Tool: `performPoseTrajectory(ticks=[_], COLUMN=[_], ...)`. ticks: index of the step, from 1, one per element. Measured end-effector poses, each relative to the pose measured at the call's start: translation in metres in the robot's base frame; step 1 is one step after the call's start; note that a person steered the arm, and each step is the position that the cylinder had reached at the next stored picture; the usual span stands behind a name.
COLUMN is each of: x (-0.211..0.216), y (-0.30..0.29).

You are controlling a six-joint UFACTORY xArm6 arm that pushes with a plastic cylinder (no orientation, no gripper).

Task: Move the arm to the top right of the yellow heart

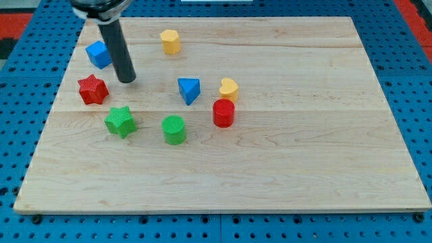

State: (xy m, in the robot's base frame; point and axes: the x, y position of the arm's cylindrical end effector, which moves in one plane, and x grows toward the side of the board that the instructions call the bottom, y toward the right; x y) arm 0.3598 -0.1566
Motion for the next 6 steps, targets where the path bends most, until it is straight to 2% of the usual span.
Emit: performPoseTrajectory(ticks=[1, 2, 4, 6], x=[-0.002, -0.026, -0.027, -0.028], y=[0.033, 0.109, 0.209, 0.271])
